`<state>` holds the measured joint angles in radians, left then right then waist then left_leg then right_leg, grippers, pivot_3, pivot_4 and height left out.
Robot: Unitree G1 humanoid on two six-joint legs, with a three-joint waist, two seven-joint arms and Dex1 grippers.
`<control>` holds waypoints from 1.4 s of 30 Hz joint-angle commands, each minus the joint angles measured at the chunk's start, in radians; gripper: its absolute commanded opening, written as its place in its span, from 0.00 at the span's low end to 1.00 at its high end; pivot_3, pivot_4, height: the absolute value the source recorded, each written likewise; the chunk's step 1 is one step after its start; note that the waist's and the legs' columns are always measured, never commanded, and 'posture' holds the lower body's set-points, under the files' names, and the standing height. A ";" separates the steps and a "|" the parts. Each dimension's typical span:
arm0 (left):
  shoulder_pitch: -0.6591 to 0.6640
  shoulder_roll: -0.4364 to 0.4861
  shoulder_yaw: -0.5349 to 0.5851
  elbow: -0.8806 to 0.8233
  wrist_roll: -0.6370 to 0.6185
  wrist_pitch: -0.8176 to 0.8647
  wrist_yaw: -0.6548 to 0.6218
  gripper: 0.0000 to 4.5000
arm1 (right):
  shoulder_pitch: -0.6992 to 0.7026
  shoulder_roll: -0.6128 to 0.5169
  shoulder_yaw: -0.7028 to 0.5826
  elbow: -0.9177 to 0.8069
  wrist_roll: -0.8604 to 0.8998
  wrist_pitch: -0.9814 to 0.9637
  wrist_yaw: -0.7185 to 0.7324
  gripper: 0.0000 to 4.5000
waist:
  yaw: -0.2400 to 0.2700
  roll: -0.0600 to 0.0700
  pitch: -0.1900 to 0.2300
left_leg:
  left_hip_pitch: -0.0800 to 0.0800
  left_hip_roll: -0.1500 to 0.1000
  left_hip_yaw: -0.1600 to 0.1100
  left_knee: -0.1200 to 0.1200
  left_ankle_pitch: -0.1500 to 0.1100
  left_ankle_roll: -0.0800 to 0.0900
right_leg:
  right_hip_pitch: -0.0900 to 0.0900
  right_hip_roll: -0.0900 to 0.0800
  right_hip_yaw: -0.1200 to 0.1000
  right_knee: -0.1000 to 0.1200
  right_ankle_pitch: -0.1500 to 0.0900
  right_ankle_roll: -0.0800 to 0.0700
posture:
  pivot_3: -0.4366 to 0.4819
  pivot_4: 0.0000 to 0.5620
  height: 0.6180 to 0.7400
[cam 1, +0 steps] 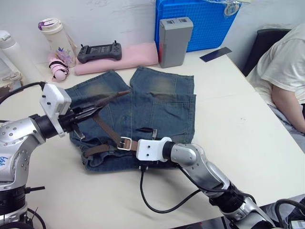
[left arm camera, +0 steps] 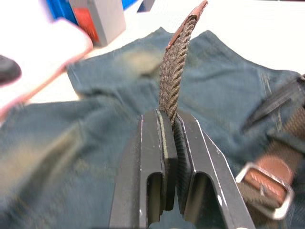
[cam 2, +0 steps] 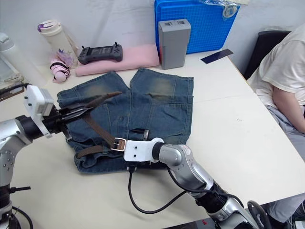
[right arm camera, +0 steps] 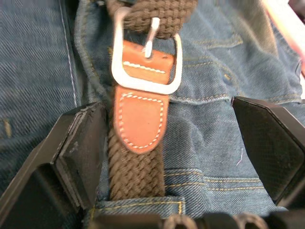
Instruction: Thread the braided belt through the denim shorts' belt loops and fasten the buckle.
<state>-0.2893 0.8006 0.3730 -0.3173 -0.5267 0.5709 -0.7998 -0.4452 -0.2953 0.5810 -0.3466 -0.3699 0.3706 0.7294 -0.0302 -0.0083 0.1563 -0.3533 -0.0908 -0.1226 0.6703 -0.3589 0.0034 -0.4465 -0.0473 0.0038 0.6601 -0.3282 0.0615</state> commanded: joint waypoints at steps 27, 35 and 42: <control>0.042 0.016 0.048 -0.018 -0.025 0.007 0.008 0.00 | -0.050 0.040 0.012 0.023 -0.011 0.062 -0.028 0.99 | 0.004 0.000 0.000 | -0.001 0.000 0.000 0.006 0.000 0.000 | 0.000 0.000 0.000 0.003 0.000 0.000 | 0.48 0.27 0.75; 0.129 0.046 -0.003 -0.009 0.073 -0.122 -0.051 0.00 | -0.032 0.034 0.011 -0.004 -0.047 0.067 -0.064 0.60 | 0.002 0.000 0.000 | -0.001 0.000 0.000 0.007 0.000 0.000 | 0.000 0.000 0.000 0.003 0.000 0.000 | 0.48 0.27 0.75; 0.213 0.076 -0.047 0.022 0.156 -0.263 -0.117 0.00 | -0.027 0.039 0.002 -0.012 -0.071 0.086 -0.090 0.01 | 0.005 0.000 0.000 | -0.001 0.000 0.000 0.007 -0.001 0.000 | 0.001 0.000 0.000 0.003 0.000 0.000 | 0.48 0.27 0.75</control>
<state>-0.0788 0.8621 0.3174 -0.2997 -0.3873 0.3536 -0.9012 -0.4720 -0.2613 0.6079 -0.3144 -0.4157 0.4488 0.6641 -0.0252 -0.0086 0.1564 -0.3543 -0.0910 -0.1227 0.6777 -0.3595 0.0036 -0.4459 -0.0471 0.0037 0.6630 -0.3279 0.0611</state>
